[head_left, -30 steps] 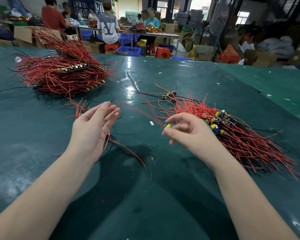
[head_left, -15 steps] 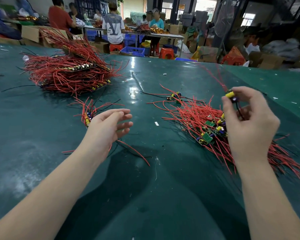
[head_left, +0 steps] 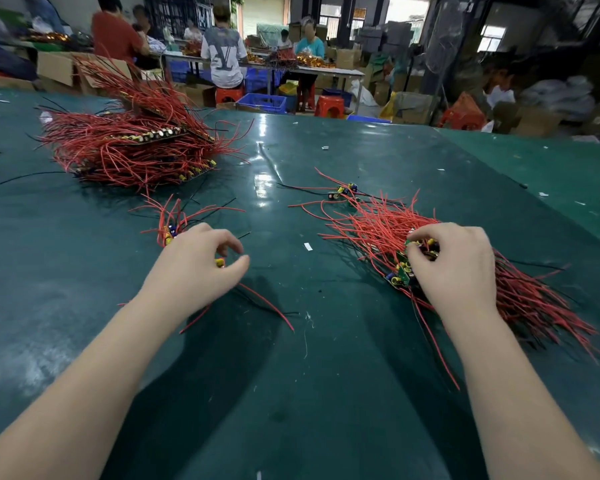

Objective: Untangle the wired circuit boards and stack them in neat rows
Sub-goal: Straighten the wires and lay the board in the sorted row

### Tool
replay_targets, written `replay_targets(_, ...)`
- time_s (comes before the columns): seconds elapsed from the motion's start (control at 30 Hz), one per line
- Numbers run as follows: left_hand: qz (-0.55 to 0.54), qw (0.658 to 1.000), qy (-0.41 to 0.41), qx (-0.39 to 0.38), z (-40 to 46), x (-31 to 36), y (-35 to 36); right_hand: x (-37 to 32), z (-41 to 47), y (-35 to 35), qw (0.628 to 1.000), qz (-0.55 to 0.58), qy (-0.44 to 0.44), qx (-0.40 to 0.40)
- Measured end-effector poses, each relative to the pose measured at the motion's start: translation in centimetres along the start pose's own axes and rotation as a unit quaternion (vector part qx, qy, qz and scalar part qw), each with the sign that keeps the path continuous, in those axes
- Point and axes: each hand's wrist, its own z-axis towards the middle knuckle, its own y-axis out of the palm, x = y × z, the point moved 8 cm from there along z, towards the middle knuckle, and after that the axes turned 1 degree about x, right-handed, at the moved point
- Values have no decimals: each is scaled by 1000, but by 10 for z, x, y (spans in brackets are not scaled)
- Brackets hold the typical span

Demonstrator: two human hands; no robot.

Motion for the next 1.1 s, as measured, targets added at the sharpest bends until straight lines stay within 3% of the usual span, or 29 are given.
replay_targets(0.1,106,992,-11,-61,-1,-11,11,-13,-2,0,999,32,-32,14)
replay_targets(0.2,102,992,-9,-72,-2,-8,15,-30,-8,1,994,78,-74,19)
replay_targets(0.33,-3,998,-9,-55,-4,5,14,-49,-16,8,987,130,-95,-10)
replay_targets(0.43,-164,984,-27,-63,-11,19,18,-66,-27,24,971,195,-102,-94)
replay_targets(0.6,-431,884,-88,-161,-27,40,37,-92,-53,50,923,246,-145,-257)
replay_targets(0.73,-556,785,-151,-228,-37,51,48,-101,-60,55,910,259,-151,-285)
replay_targets(0.83,-603,747,-168,-225,-36,52,48,-100,-57,55,922,228,-161,-266)
replay_targets(0.9,-601,759,-162,-188,-32,47,45,-100,-57,57,924,216,-165,-270)
replay_targets(0.93,-578,785,-147,-166,-29,43,42,-100,-58,58,922,219,-164,-273)
replay_targets(1.03,-354,931,-20,-90,-21,37,26,-101,-60,59,917,236,-159,-279)
replay_targets(1.1,-213,972,53,-87,-22,43,25,-101,-59,57,914,252,-156,-276)
